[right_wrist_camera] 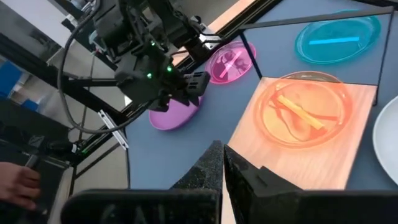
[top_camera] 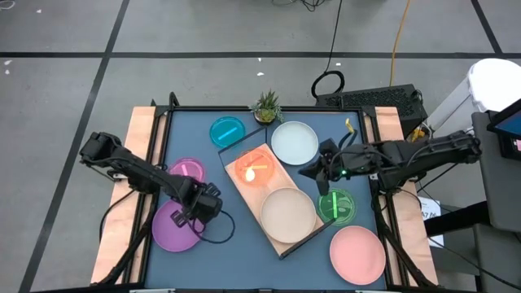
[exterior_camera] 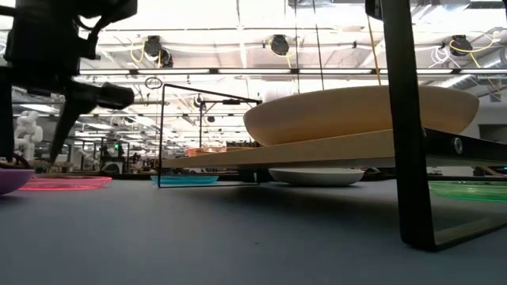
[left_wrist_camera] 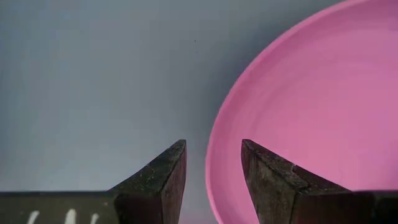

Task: Place and stack plates onto a shelf
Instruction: Stack the large violet plate on the large gray plate on the shelf

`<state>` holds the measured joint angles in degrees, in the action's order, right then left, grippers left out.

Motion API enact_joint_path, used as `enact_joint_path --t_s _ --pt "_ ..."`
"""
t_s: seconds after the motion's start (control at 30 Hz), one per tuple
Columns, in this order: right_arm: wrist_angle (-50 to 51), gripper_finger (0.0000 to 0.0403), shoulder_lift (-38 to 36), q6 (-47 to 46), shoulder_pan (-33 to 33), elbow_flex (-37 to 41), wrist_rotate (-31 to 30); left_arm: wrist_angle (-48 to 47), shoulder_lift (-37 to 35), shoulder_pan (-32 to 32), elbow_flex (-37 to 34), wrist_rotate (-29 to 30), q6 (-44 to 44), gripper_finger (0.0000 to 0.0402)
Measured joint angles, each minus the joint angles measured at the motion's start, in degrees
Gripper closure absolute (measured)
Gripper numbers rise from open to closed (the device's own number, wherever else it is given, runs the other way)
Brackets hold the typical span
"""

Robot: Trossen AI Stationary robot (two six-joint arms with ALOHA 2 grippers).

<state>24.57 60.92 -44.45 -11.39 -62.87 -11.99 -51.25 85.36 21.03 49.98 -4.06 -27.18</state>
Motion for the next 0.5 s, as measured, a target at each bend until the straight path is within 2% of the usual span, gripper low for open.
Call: enact_joint_path --t_s 0.2,0.5 --pt "-0.34 0.0403 0.61 -1.26 -1.17 0.00 0.02 5.60 0.03 -2.10 -3.03 -0.96 -3.96 0.0243" --pt "-0.36 0.0403 0.57 -1.38 -1.50 0.00 0.04 6.90 1.56 -3.65 -6.77 -3.85 -6.14 0.0243"
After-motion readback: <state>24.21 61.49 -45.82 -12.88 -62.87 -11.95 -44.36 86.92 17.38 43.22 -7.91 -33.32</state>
